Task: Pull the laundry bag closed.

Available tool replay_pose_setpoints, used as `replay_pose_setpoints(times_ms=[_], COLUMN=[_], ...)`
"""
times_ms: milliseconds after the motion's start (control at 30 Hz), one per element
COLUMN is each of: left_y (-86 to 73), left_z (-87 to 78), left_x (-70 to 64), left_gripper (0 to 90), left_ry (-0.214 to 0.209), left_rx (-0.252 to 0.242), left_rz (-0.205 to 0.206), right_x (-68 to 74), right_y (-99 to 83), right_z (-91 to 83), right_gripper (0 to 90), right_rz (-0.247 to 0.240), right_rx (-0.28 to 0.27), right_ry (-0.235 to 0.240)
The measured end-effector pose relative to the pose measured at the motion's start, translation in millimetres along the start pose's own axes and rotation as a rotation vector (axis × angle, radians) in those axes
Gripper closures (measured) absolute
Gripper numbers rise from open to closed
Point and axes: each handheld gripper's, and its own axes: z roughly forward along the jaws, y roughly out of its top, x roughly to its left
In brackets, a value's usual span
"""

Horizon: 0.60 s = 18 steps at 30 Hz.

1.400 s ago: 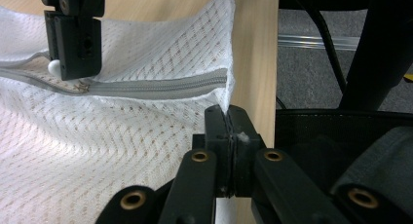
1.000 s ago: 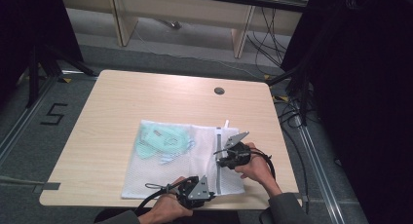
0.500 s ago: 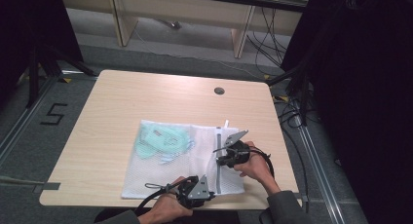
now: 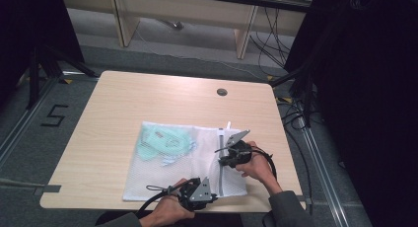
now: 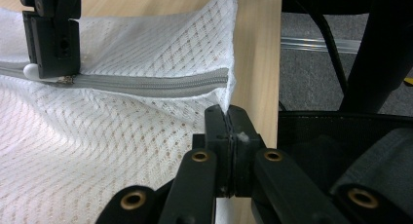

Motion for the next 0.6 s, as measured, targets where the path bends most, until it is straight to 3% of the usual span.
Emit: replay_pose_setpoints(times_ms=[67, 300, 400, 600], left_y=[-0.1, 0.1, 0.0, 0.2], left_z=[0.2, -1.0, -0.1, -1.1], left_x=[-0.1, 0.9, 0.3, 1.8], left_gripper=[89.0, 89.0, 89.0, 89.0], left_ry=[0.0, 0.004, 0.003, 0.005], left_rx=[0.001, 0.008, 0.0, 0.002], left_rz=[-0.001, 0.008, -0.001, 0.012], right_x=[0.8, -2.8, -2.7, -4.8], right_y=[0.2, 2.0, 2.6, 3.7], right_z=[-0.3, 1.0, 1.0, 2.0], right_gripper=[86.3, 86.3, 86.3, 86.3], right_rz=[0.021, 0.001, 0.023, 0.018], right_rx=[0.005, 0.001, 0.003, 0.004], right_ry=[-0.004, -0.008, -0.01, -0.015])
